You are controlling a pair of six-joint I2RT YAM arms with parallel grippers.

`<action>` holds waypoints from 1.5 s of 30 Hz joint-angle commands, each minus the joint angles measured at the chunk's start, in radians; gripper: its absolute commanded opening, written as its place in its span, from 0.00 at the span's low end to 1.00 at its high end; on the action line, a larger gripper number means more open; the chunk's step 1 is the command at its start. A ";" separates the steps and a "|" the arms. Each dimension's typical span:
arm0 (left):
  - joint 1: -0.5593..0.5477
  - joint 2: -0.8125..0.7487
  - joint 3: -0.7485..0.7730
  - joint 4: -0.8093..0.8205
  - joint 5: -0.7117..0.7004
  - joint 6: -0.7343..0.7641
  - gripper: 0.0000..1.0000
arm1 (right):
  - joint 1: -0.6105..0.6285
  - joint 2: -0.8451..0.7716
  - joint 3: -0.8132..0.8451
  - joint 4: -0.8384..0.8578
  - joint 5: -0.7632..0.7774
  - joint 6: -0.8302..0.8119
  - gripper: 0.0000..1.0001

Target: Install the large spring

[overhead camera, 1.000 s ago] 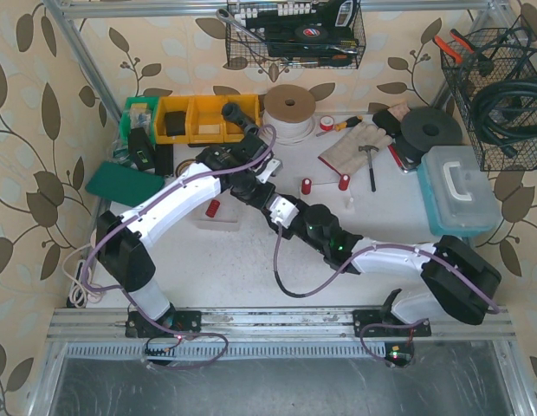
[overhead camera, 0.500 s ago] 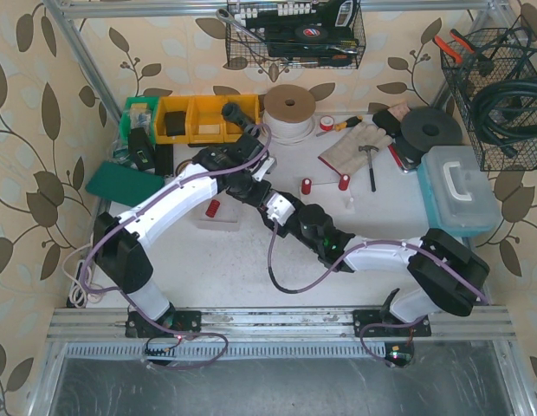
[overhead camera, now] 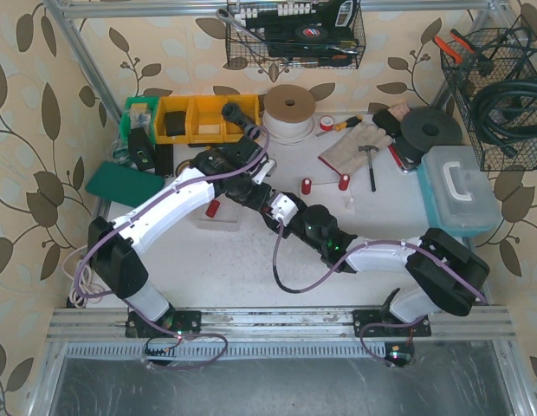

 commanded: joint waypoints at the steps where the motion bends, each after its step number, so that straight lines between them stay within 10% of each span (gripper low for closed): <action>1: -0.015 -0.062 0.001 0.005 0.038 -0.010 0.00 | -0.004 -0.005 -0.009 0.008 -0.018 0.005 0.63; 16: -0.015 -0.074 -0.009 0.020 0.084 -0.025 0.00 | -0.016 0.024 -0.016 0.072 -0.039 0.004 0.52; 22: -0.013 -0.068 -0.013 0.016 0.072 -0.028 0.00 | -0.015 0.010 -0.041 0.101 -0.049 -0.010 0.07; 32: -0.004 -0.163 0.006 0.117 -0.144 -0.057 0.71 | -0.024 -0.014 -0.079 0.135 -0.026 0.058 0.00; 45: 0.071 -0.519 -0.504 0.527 -0.351 -0.062 0.80 | -0.298 -0.169 -0.153 -0.002 -0.005 0.451 0.00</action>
